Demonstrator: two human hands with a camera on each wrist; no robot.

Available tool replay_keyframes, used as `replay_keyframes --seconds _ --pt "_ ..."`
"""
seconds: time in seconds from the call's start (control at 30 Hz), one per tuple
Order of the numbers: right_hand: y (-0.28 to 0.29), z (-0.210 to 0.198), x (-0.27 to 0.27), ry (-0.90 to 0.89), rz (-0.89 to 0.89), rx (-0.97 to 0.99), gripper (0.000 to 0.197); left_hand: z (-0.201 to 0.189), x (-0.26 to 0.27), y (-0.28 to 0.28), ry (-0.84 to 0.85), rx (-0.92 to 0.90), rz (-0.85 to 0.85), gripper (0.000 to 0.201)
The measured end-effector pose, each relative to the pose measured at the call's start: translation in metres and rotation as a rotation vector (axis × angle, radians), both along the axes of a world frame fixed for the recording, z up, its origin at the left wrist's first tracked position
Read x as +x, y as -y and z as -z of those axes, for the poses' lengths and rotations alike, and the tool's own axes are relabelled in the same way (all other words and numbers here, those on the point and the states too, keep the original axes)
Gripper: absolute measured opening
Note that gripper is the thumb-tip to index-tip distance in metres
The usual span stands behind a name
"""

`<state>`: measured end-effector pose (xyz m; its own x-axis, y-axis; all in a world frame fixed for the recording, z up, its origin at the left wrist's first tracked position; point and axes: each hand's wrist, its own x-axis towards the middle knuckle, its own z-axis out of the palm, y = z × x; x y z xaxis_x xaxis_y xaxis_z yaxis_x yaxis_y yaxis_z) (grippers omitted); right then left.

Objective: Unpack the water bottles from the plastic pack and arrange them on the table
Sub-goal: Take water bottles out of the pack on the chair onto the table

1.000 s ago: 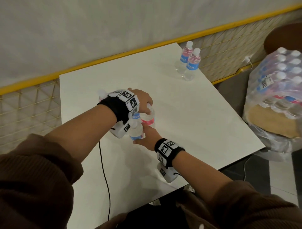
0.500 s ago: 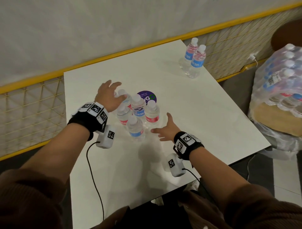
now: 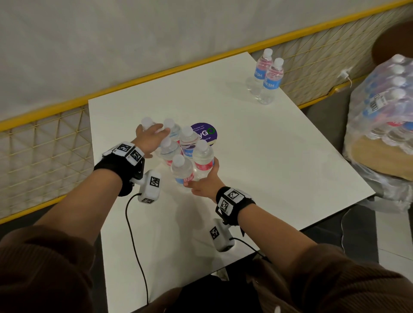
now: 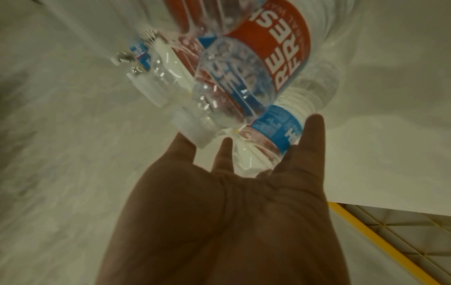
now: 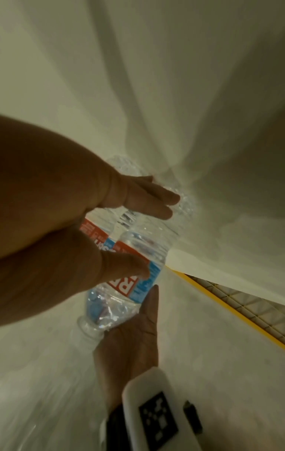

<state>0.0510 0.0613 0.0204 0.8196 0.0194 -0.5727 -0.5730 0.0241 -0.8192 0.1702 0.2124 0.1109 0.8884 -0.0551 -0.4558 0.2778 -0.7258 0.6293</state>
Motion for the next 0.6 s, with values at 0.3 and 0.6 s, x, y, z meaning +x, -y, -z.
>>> replay_keyframes --seconds 0.3,0.6 --pt "-0.015 -0.015 0.001 -0.074 -0.152 0.134 0.116 -0.037 -0.005 0.021 0.228 0.279 0.038 0.057" --pt "0.106 -0.033 -0.017 -0.22 -0.22 -0.082 0.052 -0.04 -0.034 0.15 0.396 0.298 0.577 0.044"
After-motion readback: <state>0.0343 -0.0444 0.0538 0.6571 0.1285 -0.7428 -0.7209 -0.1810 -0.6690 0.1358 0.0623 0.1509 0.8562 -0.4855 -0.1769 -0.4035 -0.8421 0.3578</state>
